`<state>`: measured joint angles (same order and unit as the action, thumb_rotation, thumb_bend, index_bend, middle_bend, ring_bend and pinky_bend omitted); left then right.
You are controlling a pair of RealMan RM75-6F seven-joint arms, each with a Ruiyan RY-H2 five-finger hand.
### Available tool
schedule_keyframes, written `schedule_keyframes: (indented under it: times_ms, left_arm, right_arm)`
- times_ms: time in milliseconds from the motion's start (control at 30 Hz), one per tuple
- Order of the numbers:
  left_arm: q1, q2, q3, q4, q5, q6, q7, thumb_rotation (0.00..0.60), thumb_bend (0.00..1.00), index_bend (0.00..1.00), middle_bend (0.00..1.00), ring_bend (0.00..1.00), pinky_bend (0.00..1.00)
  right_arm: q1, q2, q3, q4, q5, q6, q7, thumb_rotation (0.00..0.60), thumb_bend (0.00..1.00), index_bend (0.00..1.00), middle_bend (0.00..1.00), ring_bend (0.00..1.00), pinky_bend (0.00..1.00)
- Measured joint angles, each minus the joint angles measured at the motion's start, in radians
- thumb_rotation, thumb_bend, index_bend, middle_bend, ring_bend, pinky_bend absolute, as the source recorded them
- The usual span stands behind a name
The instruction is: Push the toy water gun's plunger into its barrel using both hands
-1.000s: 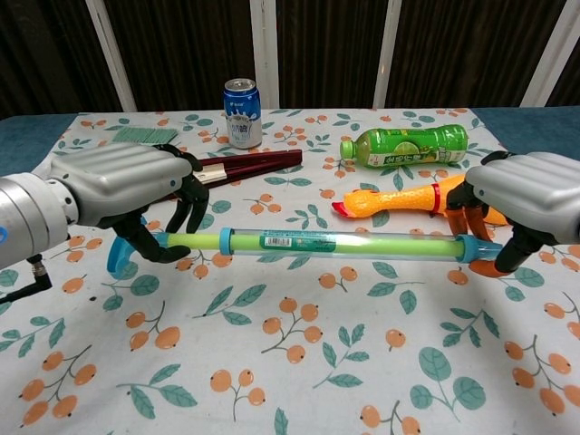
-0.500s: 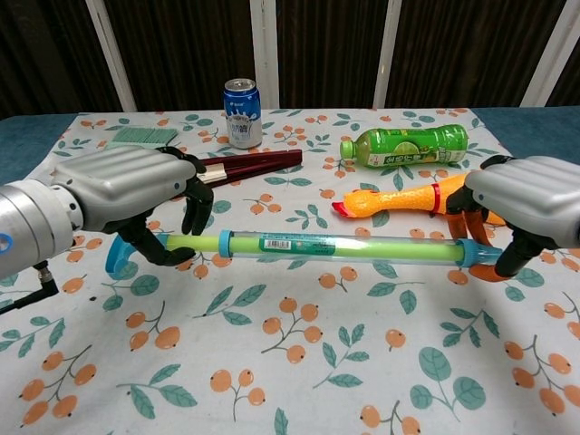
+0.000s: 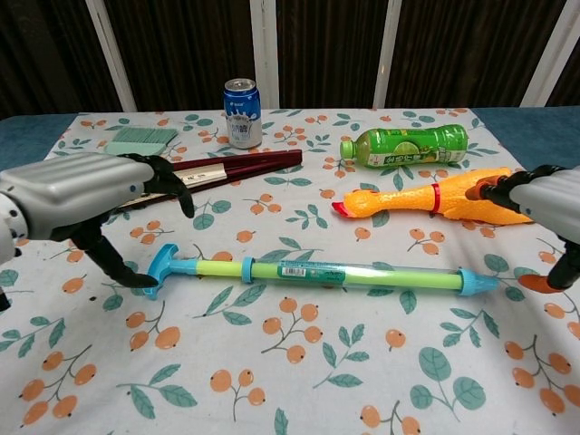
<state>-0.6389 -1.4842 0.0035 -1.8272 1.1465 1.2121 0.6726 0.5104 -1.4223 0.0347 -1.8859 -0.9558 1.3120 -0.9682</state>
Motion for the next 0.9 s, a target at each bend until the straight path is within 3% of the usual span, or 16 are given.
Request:
schedule_keyframes:
  times_ms: [233, 467, 667, 900]
  left_arm:
    - [0.099, 0.122, 0.060, -0.043, 0.126, 0.094, -0.157, 0.600, 0.21, 0.26, 0.12, 0.00, 0.00]
    - [0.250, 0.268, 0.139, -0.041, 0.267, 0.258, -0.359, 0.600, 0.20, 0.20, 0.06, 0.00, 0.00]
    - [0.386, 0.351, 0.190, 0.038, 0.367, 0.404, -0.495, 0.600, 0.20, 0.13, 0.01, 0.00, 0.00]
    - [0.513, 0.379, 0.220, 0.171, 0.409, 0.518, -0.614, 0.600, 0.20, 0.09, 0.00, 0.00, 0.00]
  right_arm:
    - [-0.051, 0.083, -0.031, 0.013, -0.076, 0.015, 0.148, 0.600, 0.34, 0.00, 0.00, 0.00, 0.00]
    - [-0.142, 0.182, -0.086, 0.059, -0.258, 0.072, 0.401, 0.600, 0.34, 0.00, 0.00, 0.00, 0.00]
    - [-0.250, 0.275, -0.125, 0.106, -0.397, 0.182, 0.627, 0.600, 0.34, 0.00, 0.00, 0.00, 0.00]
    - [-0.367, 0.317, -0.150, 0.216, -0.496, 0.338, 0.768, 0.600, 0.34, 0.00, 0.00, 0.00, 0.00]
